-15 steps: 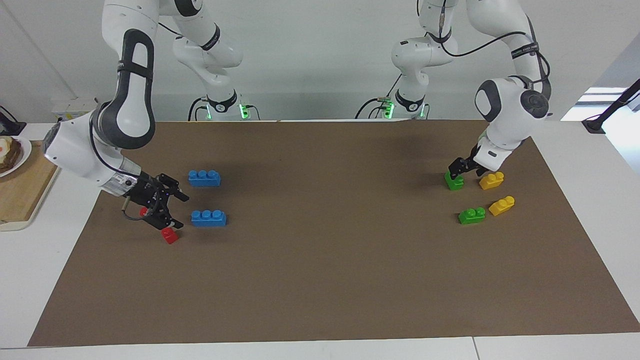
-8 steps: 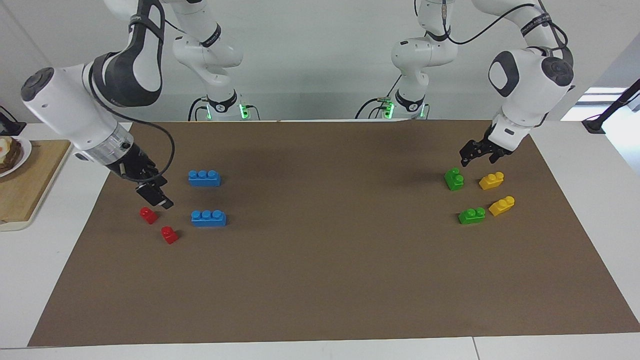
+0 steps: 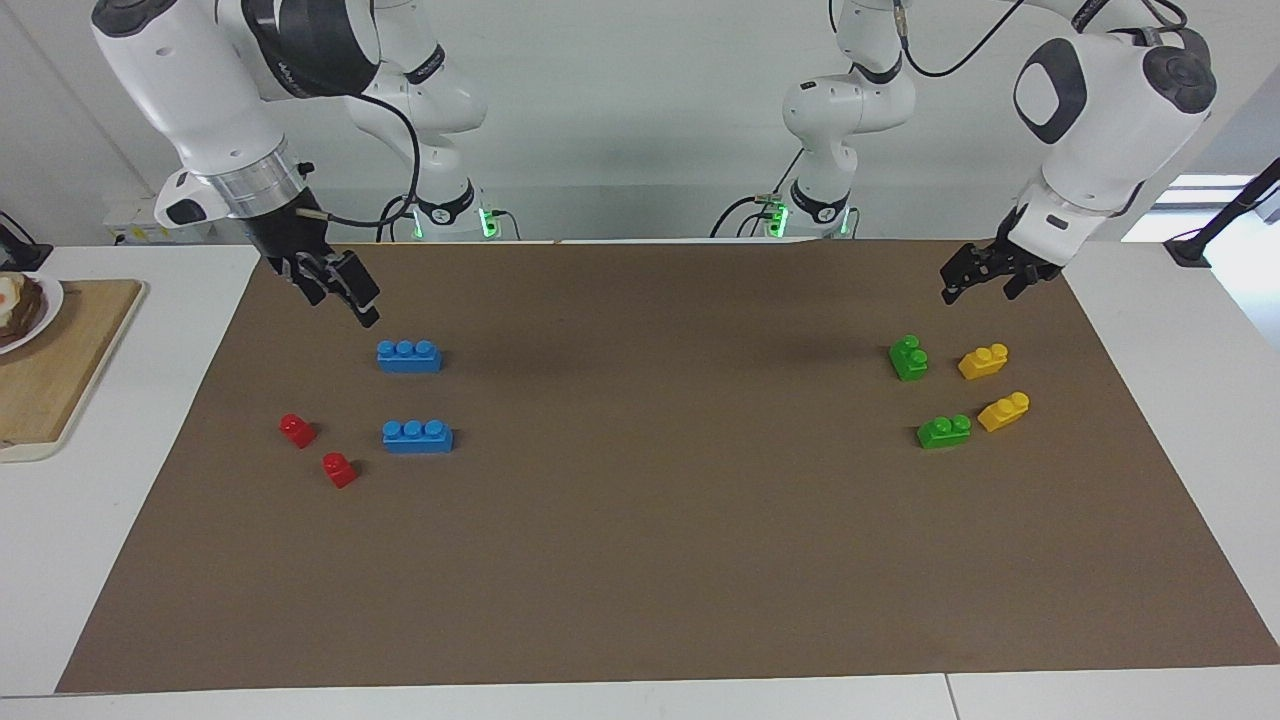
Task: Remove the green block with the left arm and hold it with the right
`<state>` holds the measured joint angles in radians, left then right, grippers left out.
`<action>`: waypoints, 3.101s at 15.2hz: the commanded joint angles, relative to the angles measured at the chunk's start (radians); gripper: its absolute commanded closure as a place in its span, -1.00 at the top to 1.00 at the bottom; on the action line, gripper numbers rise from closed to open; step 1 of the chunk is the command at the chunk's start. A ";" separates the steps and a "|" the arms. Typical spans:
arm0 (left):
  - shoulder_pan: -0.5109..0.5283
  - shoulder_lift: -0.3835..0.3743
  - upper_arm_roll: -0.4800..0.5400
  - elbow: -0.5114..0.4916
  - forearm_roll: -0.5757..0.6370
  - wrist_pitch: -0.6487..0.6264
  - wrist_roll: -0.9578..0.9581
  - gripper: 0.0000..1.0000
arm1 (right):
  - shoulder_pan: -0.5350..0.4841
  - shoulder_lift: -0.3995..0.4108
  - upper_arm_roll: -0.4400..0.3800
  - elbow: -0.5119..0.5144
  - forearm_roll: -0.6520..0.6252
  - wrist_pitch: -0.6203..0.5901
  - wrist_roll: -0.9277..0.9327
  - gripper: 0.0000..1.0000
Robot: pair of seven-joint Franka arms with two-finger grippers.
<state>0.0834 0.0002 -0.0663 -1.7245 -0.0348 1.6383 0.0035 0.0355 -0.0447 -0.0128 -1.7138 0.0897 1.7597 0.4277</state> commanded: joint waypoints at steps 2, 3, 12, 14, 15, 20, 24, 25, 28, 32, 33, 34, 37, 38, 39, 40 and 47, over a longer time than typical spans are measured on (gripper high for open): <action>-0.004 0.093 -0.003 0.166 -0.004 -0.124 0.012 1.00 | 0.000 -0.018 -0.001 -0.015 -0.044 -0.039 -0.249 0.98; -0.007 0.096 -0.003 0.171 -0.004 -0.111 0.012 1.00 | 0.000 -0.018 -0.001 -0.014 -0.059 -0.036 -0.291 0.98; -0.022 0.092 -0.018 0.175 0.015 -0.024 0.010 1.00 | 0.000 -0.037 -0.001 -0.043 -0.113 -0.054 -0.305 0.98; -0.024 0.077 -0.018 0.151 0.027 -0.061 0.000 1.00 | 0.000 -0.041 -0.003 -0.047 -0.110 -0.054 -0.309 1.00; -0.018 0.072 -0.018 0.149 0.027 -0.051 -0.002 1.00 | -0.002 -0.043 -0.003 -0.050 -0.102 -0.055 -0.305 1.00; -0.008 0.047 -0.015 0.145 0.027 -0.055 0.000 1.00 | -0.011 -0.044 -0.004 -0.060 -0.097 -0.054 -0.302 1.00; -0.008 0.043 -0.015 0.143 0.027 -0.051 -0.002 1.00 | -0.011 -0.044 -0.004 -0.061 -0.097 -0.054 -0.303 1.00; -0.008 0.043 -0.015 0.143 0.027 -0.049 -0.002 1.00 | -0.011 -0.044 -0.004 -0.061 -0.097 -0.054 -0.303 1.00; -0.010 0.035 -0.016 0.141 0.027 -0.052 -0.002 1.00 | -0.009 -0.044 -0.004 -0.061 -0.097 -0.055 -0.303 1.00; -0.010 0.027 -0.016 0.141 0.027 -0.052 -0.002 1.00 | -0.011 -0.044 -0.004 -0.061 -0.097 -0.055 -0.306 1.00; -0.010 0.021 -0.016 0.141 0.027 -0.052 -0.002 1.00 | -0.011 -0.044 -0.004 -0.061 -0.097 -0.055 -0.308 1.00; -0.010 0.020 -0.015 0.141 0.027 -0.055 -0.002 1.00 | -0.012 -0.044 -0.004 -0.063 -0.097 -0.055 -0.308 1.00; -0.010 0.014 -0.016 0.141 0.027 -0.057 -0.002 1.00 | -0.012 -0.044 -0.004 -0.063 -0.097 -0.054 -0.306 1.00; -0.010 0.011 -0.016 0.141 0.027 -0.057 -0.002 1.00 | -0.012 -0.044 -0.004 -0.063 -0.097 -0.054 -0.308 1.00; -0.010 0.008 -0.016 0.141 0.027 -0.057 -0.002 1.00 | -0.012 -0.044 -0.004 -0.063 -0.097 -0.054 -0.308 1.00; -0.010 0.006 -0.016 0.141 0.027 -0.058 -0.002 1.00 | -0.012 -0.044 -0.004 -0.063 -0.097 -0.054 -0.308 1.00; -0.010 -0.023 -0.016 0.141 0.027 -0.061 -0.002 1.00 | -0.014 -0.044 -0.006 -0.067 -0.097 -0.042 -0.308 1.00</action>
<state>0.0728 -0.0022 -0.0810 -1.5686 -0.0211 1.5923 0.0034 0.0327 -0.0641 -0.0220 -1.7536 -0.0037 1.7140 0.1275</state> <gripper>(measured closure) 0.000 0.000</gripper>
